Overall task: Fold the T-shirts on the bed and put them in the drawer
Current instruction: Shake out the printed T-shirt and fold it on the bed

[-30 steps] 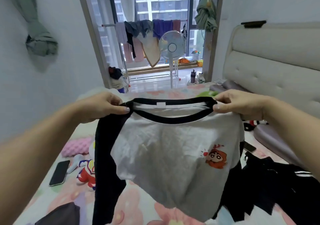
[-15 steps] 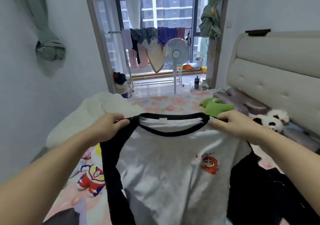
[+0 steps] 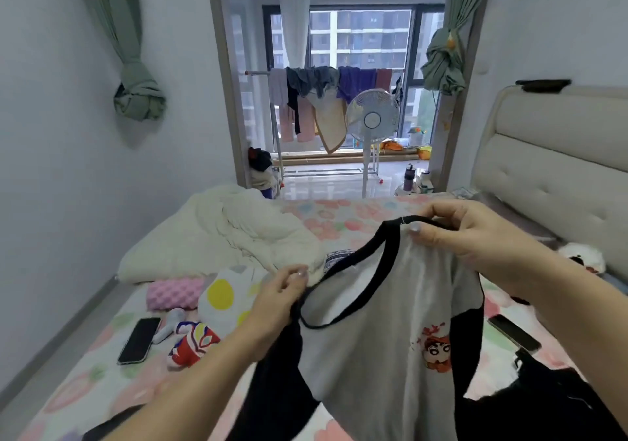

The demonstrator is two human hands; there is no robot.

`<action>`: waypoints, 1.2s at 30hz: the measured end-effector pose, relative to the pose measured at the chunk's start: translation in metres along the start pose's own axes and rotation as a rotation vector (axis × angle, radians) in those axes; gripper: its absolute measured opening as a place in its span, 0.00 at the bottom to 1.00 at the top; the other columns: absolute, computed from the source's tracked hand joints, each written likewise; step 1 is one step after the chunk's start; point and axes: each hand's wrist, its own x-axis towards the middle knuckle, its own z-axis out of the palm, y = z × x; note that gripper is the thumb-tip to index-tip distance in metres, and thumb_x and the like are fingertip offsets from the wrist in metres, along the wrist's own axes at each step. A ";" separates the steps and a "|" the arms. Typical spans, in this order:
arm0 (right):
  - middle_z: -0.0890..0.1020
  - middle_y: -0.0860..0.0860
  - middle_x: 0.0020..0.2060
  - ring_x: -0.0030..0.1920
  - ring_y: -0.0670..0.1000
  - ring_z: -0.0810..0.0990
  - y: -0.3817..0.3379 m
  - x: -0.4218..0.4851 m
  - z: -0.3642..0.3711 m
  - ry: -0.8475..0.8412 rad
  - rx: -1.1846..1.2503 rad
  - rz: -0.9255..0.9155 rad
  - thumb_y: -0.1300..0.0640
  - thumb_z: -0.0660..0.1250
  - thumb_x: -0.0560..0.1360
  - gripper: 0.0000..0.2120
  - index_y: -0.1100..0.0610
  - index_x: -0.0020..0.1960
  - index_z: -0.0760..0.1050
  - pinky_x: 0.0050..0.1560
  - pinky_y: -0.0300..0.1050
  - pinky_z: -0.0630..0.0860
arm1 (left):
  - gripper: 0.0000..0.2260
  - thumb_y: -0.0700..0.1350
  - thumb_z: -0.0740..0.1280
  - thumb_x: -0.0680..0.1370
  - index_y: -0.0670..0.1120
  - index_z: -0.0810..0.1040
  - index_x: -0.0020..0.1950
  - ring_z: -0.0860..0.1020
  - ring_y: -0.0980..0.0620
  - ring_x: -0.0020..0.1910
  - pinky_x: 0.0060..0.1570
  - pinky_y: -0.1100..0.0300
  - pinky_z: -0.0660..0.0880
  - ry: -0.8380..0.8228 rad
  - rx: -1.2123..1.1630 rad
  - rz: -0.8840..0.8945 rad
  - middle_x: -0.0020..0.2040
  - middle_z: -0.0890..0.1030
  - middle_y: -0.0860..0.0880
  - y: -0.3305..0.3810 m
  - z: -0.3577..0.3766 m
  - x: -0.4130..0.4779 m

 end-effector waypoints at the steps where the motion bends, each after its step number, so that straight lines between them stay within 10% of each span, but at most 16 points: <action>1: 0.78 0.48 0.31 0.34 0.42 0.74 -0.003 0.000 0.004 0.002 -0.017 -0.003 0.54 0.68 0.67 0.06 0.58 0.38 0.77 0.34 0.29 0.68 | 0.04 0.47 0.66 0.76 0.53 0.76 0.50 0.76 0.66 0.36 0.36 0.71 0.72 -0.060 -0.053 0.008 0.43 0.77 0.52 0.000 0.009 -0.005; 9: 0.76 0.55 0.35 0.37 0.47 0.72 -0.005 -0.014 -0.010 0.134 -0.220 -0.002 0.62 0.67 0.74 0.04 0.61 0.40 0.77 0.40 0.41 0.67 | 0.15 0.34 0.56 0.74 0.48 0.79 0.43 0.71 0.49 0.32 0.31 0.62 0.68 -0.132 0.352 -0.278 0.34 0.75 0.47 -0.019 0.010 -0.001; 16: 0.73 0.49 0.30 0.31 0.43 0.69 0.035 -0.028 -0.023 -0.023 -0.367 0.260 0.61 0.68 0.74 0.06 0.59 0.40 0.72 0.33 0.36 0.64 | 0.19 0.31 0.50 0.72 0.47 0.76 0.34 0.70 0.50 0.31 0.27 0.65 0.67 0.128 0.364 0.014 0.32 0.74 0.48 0.098 -0.032 0.052; 22: 0.69 0.43 0.26 0.29 0.44 0.64 0.041 -0.027 -0.021 0.002 -0.413 0.216 0.56 0.66 0.75 0.09 0.55 0.40 0.68 0.32 0.38 0.60 | 0.09 0.41 0.57 0.75 0.45 0.76 0.46 0.76 0.45 0.36 0.34 0.60 0.69 0.193 1.036 0.162 0.39 0.77 0.46 0.155 -0.049 0.058; 26: 0.67 0.45 0.26 0.28 0.43 0.61 0.024 -0.034 -0.010 0.054 -0.379 0.099 0.59 0.67 0.74 0.11 0.55 0.37 0.65 0.29 0.36 0.58 | 0.15 0.37 0.49 0.77 0.46 0.75 0.48 0.78 0.47 0.21 0.21 0.61 0.74 0.066 0.445 -0.087 0.27 0.79 0.42 0.146 -0.048 0.051; 30: 0.76 0.45 0.32 0.32 0.39 0.71 0.001 -0.047 0.022 -0.509 -0.395 0.102 0.51 0.72 0.70 0.08 0.46 0.40 0.72 0.34 0.32 0.67 | 0.19 0.35 0.50 0.78 0.49 0.76 0.57 0.80 0.43 0.36 0.41 0.44 0.80 -0.077 -0.093 -0.121 0.44 0.79 0.38 0.130 -0.039 0.040; 36: 0.72 0.43 0.59 0.61 0.42 0.71 -0.031 0.009 0.034 -0.073 -0.378 -0.080 0.50 0.71 0.70 0.29 0.39 0.66 0.61 0.60 0.40 0.68 | 0.20 0.33 0.48 0.80 0.47 0.75 0.61 0.74 0.52 0.28 0.28 0.63 0.72 -0.505 -0.130 -0.146 0.33 0.77 0.47 0.122 0.006 0.016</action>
